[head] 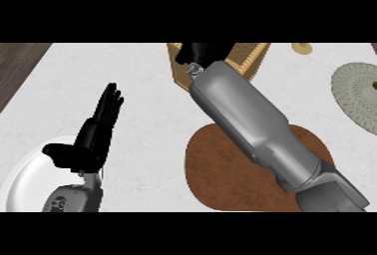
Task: Pick the tomato from the cutting board and place it in the basket
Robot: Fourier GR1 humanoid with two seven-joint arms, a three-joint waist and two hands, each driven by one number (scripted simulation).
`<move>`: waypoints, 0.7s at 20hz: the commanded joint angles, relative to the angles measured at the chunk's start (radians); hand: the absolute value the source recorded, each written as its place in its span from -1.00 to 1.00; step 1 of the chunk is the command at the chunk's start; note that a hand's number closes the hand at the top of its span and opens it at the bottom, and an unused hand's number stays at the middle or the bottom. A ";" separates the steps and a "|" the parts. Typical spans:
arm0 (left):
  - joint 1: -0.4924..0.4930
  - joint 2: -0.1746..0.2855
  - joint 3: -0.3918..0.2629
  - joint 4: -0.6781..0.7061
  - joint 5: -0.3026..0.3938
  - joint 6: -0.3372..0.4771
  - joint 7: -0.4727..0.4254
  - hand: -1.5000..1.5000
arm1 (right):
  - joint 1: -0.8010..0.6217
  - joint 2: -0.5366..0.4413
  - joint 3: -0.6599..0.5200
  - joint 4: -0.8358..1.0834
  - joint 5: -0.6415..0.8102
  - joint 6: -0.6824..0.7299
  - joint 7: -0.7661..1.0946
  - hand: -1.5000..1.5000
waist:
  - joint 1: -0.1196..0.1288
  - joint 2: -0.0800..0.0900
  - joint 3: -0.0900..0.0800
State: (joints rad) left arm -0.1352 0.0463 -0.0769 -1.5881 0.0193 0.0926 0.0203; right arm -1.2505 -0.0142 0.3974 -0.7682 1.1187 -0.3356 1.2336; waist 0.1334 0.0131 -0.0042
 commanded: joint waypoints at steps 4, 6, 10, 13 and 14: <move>0.030 0.013 0.025 -0.003 0.015 -0.006 -0.017 0.00 | 0.010 0.013 0.046 0.064 -0.067 -0.063 0.249 1.00 | -0.019 -0.002 0.001; 0.067 -0.006 -0.019 -0.020 -0.010 -0.004 -0.033 0.00 | 0.029 0.013 0.062 0.088 -0.082 -0.071 0.241 1.00 | -0.018 -0.002 0.002; 0.062 -0.012 -0.001 -0.035 0.002 0.010 -0.026 0.00 | 0.054 0.013 0.090 0.088 -0.091 -0.146 0.245 1.00 | -0.025 -0.002 0.002; 0.034 -0.011 0.001 -0.024 -0.009 0.020 -0.008 0.00 | 0.076 0.013 0.091 0.097 -0.109 -0.197 0.215 1.00 | -0.042 0.000 0.003; 0.049 0.004 0.020 -0.032 0.011 0.004 -0.015 0.00 | 0.026 0.013 0.076 0.099 -0.122 -0.149 0.234 1.00 | -0.042 -0.004 0.002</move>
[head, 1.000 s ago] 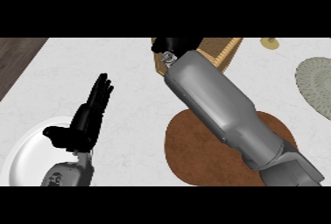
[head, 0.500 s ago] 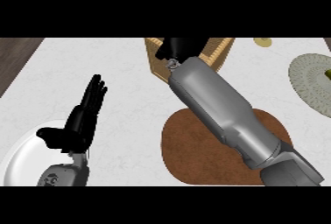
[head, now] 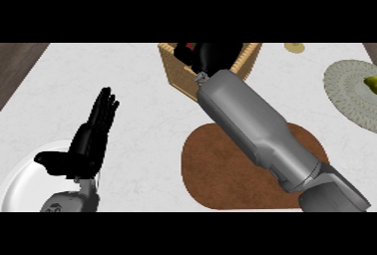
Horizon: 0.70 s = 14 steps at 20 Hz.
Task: Pick the tomato from the cutting board and place it in the basket
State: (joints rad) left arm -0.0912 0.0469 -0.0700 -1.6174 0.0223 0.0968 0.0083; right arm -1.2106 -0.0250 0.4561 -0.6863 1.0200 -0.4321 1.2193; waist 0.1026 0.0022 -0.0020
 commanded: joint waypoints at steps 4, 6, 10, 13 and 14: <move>-0.014 0.017 0.019 -0.027 0.009 -0.003 0.026 0.00 | 0.060 0.024 0.040 0.040 -0.020 -0.151 0.223 1.00 | -0.017 0.009 0.001; 0.020 0.022 0.019 -0.024 -0.005 0.003 0.006 0.00 | 0.088 0.024 0.035 0.045 -0.024 -0.199 0.210 1.00 | -0.017 0.009 0.001; -0.023 -0.008 0.012 -0.019 -0.018 0.042 0.044 0.00 | 0.104 0.024 0.035 0.046 -0.002 -0.242 0.243 1.00 | -0.039 0.005 0.001; 0.009 0.003 0.012 -0.017 0.001 0.009 0.016 0.00 | 0.109 0.023 0.034 0.052 -0.040 -0.216 0.254 -1.00 | -0.012 0.009 0.000; -0.023 0.021 0.047 -0.004 0.012 0.010 0.029 0.00 | 0.121 0.023 0.036 0.055 -0.042 -0.210 0.237 -1.00 | -0.031 0.008 0.001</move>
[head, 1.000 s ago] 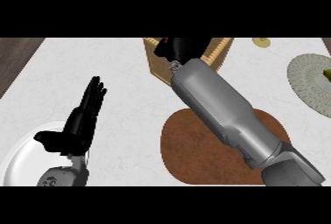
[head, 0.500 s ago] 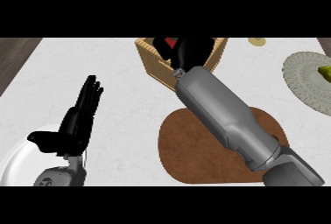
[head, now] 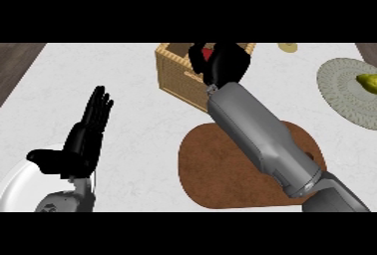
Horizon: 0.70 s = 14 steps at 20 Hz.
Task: Pick the tomato from the cutting board and place it in the basket
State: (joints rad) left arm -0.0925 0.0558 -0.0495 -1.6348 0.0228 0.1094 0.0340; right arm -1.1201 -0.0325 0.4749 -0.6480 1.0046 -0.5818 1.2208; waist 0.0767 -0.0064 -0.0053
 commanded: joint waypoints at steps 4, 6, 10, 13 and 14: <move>0.000 -0.033 -0.034 0.001 -0.021 0.018 -0.005 0.00 | 0.049 0.031 0.058 0.020 -0.028 -0.129 0.221 -1.00 | 0.000 0.018 0.005; -0.005 -0.015 -0.020 -0.003 -0.020 0.015 0.019 0.00 | 0.060 0.031 0.067 0.003 -0.024 -0.158 0.222 -1.00 | -0.005 0.016 0.005; 0.020 -0.011 0.000 0.007 -0.004 0.008 -0.006 0.00 | 0.041 0.031 0.055 0.029 0.037 -0.273 0.183 -1.00 | -0.018 0.016 0.004; 0.018 0.013 0.017 -0.014 0.005 -0.006 0.005 0.00 | 0.001 0.032 0.085 0.018 0.105 -0.281 0.249 -1.00 | -0.018 0.008 0.004; 0.021 0.007 0.006 -0.022 -0.008 0.002 -0.008 0.00 | -0.018 0.032 0.087 0.030 0.147 -0.279 0.265 -1.00 | -0.025 0.006 0.004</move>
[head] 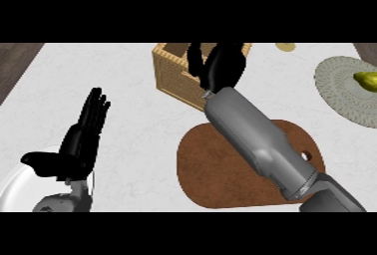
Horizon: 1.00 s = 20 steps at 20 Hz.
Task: Pick the tomato from the cutting board and place it in the basket
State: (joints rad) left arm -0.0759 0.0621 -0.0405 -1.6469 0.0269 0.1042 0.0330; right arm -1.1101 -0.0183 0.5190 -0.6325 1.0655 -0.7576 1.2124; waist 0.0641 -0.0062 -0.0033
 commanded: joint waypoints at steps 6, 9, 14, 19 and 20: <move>0.024 0.040 0.050 -0.027 0.022 -0.010 0.015 0.00 | -0.078 0.018 -0.061 0.043 0.202 -0.068 0.275 -1.00 | -0.036 -0.002 0.002; 0.086 -0.006 0.020 -0.008 0.008 0.008 -0.035 0.00 | -0.030 0.018 -0.108 0.021 0.256 -0.056 0.276 -1.00 | -0.064 -0.011 0.001; 0.077 0.005 0.042 -0.022 0.009 0.022 -0.009 0.00 | -0.026 0.018 -0.220 -0.096 0.329 -0.088 0.276 -1.00 | -0.098 -0.027 0.002; 0.126 -0.001 0.038 -0.034 0.005 0.022 -0.037 0.00 | 0.113 0.018 -0.206 -0.285 0.412 -0.055 0.277 -1.00 | -0.113 -0.032 0.002; 0.086 0.006 0.058 0.006 0.006 0.028 -0.038 0.00 | 0.106 0.018 -0.205 -0.353 0.404 0.008 0.277 -1.00 | -0.126 -0.028 0.002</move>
State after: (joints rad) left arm 0.0133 0.0649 0.0042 -1.6649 0.0349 0.1294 0.0149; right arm -1.0421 -0.0086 0.3059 -0.8351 1.4238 -0.8175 1.2964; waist -0.0421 -0.0327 -0.0009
